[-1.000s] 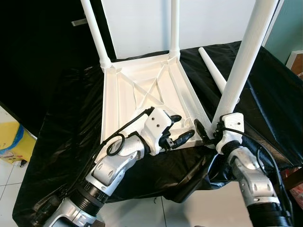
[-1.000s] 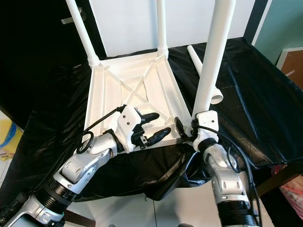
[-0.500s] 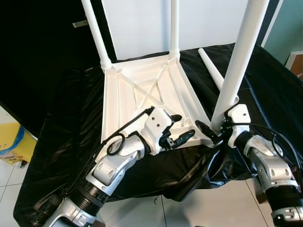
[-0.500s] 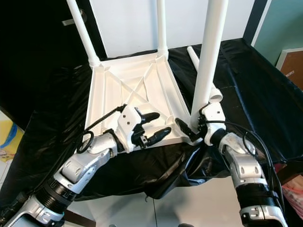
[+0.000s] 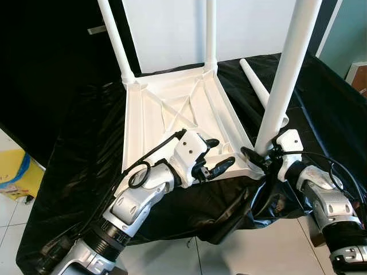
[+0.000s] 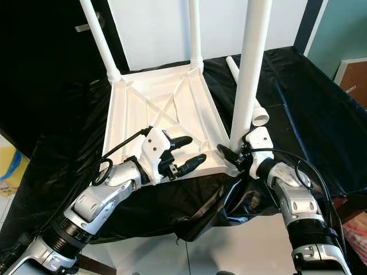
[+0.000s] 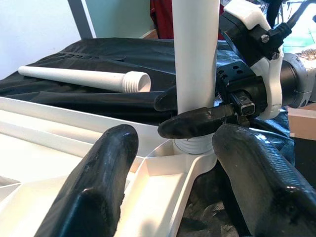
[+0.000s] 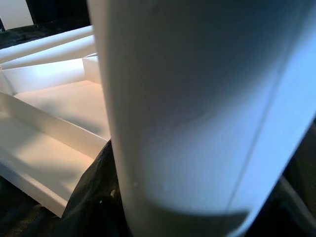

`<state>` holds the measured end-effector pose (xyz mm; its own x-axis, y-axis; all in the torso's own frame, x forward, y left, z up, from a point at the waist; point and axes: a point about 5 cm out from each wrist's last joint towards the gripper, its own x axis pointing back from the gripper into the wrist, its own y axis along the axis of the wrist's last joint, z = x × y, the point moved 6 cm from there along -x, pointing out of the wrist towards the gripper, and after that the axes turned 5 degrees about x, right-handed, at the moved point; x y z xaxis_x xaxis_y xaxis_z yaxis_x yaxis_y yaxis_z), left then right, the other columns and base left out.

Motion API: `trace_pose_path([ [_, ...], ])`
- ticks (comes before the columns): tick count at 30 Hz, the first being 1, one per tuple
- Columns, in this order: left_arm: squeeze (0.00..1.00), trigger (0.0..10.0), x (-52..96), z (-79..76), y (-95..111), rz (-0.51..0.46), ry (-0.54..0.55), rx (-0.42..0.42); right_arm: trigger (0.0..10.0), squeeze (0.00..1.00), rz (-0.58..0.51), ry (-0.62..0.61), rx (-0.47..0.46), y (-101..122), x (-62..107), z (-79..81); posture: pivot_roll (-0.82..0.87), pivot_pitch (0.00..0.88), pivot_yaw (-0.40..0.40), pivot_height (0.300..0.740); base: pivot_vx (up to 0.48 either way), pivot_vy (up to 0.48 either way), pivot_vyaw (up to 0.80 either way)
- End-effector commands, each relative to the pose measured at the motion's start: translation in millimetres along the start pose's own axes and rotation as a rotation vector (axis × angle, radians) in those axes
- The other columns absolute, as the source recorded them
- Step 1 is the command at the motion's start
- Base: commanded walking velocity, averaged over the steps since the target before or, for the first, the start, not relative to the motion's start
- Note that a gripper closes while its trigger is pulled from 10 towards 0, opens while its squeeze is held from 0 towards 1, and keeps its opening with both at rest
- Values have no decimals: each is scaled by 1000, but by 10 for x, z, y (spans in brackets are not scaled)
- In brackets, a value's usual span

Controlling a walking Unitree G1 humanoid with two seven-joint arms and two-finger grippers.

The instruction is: Building children table

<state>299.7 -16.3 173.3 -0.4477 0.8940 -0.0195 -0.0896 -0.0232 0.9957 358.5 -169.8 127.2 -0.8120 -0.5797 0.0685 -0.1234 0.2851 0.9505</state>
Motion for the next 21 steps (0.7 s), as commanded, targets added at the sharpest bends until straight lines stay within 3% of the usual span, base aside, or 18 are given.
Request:
trace_pose_path([
  [1, 0, 10000, 20, -172, -3, 21, -166, -8, 10000, 0, 52, 14, -13, -158, 21, 74, -130, 44, 97, 740, 0, 0, 0],
  [5, 0, 10000, 19, -175, -3, 21, -167, -7, 10000, 0, 52, -19, -30, -181, 26, 74, -131, 46, 97, 740, 0, 0, 0],
  [13, 0, 10000, 30, -197, -16, 22, -166, 1, 10000, 0, 70, -261, -74, -204, 25, 16, -128, 55, 89, 740, 0, 0, 0],
  [18, 0, 10000, 33, -199, -19, 22, -164, 3, 10000, 0, 72, -324, -97, -203, 24, 21, -125, 56, 87, 740, 0, 0, 0],
  [21, 0, 10000, 43, -200, -24, 23, -160, 6, 10000, 0, 87, -473, -159, -212, 14, 53, -121, 54, 81, 740, 0, 0, 0],
])
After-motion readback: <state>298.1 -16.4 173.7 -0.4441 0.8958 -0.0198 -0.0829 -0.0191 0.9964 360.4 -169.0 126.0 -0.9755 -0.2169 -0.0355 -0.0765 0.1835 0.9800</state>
